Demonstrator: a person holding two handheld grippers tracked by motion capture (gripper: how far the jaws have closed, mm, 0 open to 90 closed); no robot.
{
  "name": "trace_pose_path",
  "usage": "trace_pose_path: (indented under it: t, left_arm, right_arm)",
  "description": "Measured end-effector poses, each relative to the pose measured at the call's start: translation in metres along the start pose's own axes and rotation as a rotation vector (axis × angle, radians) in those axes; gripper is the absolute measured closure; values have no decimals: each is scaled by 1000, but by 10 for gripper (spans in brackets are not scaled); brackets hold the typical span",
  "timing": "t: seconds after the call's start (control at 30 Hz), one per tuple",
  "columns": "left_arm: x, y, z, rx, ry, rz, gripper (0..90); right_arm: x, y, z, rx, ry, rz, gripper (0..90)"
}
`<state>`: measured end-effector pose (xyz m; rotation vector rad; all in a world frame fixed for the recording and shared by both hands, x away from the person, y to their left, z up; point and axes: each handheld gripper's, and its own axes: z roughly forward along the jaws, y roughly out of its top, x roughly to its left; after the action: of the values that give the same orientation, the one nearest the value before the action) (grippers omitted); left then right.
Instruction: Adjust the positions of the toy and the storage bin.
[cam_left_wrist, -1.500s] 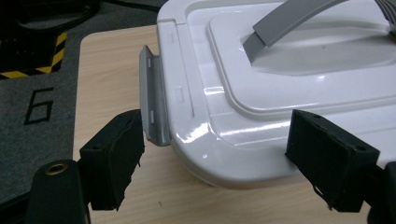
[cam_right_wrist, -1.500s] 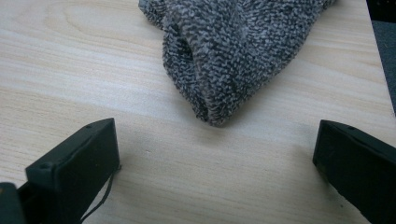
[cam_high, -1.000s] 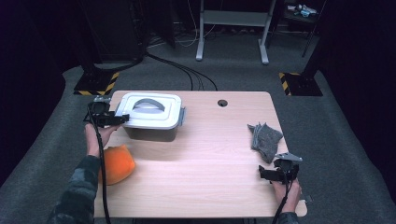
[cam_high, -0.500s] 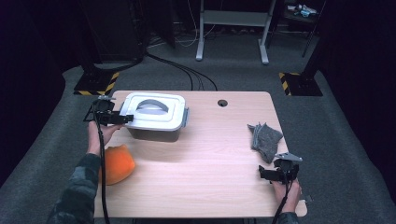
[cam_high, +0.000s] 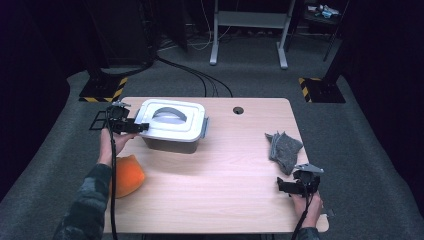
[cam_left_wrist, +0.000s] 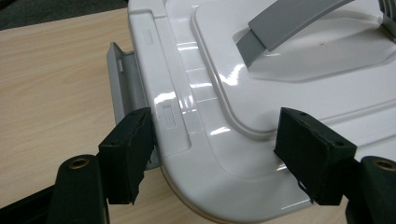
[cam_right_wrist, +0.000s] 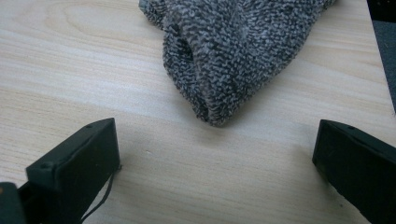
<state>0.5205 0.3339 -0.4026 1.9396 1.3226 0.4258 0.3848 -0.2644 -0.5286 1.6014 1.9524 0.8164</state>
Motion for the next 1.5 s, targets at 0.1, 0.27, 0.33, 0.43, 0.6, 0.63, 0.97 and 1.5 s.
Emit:
trace_pose_path:
  t: [0.1,0.27,0.33,0.43,0.6,0.63,0.97,1.5]
  left_arm:
    - [-2,1,1,11,-8,9,280]
    - [-7,4,3,22,-22,15,280]
    - [-9,4,4,24,-26,29,280]
    - [-13,6,6,33,-39,40,280]
    - [-19,8,8,41,-62,49,280]
    - [-20,8,9,42,-65,51,280]
    - [-32,11,15,43,-93,76,279]
    - [-52,19,26,66,-142,120,277]
  right_arm:
    - [0,0,0,0,0,1,0]
    - [0,0,0,0,0,1,0]
    - [0,0,0,-2,0,-4,0]
    - [0,0,0,-2,0,-6,0]
    - [0,0,0,-3,0,-5,0]
    - [0,0,0,1,0,-4,0]
    - [0,0,0,0,0,-5,0]
    - [0,0,0,-2,0,-6,0]
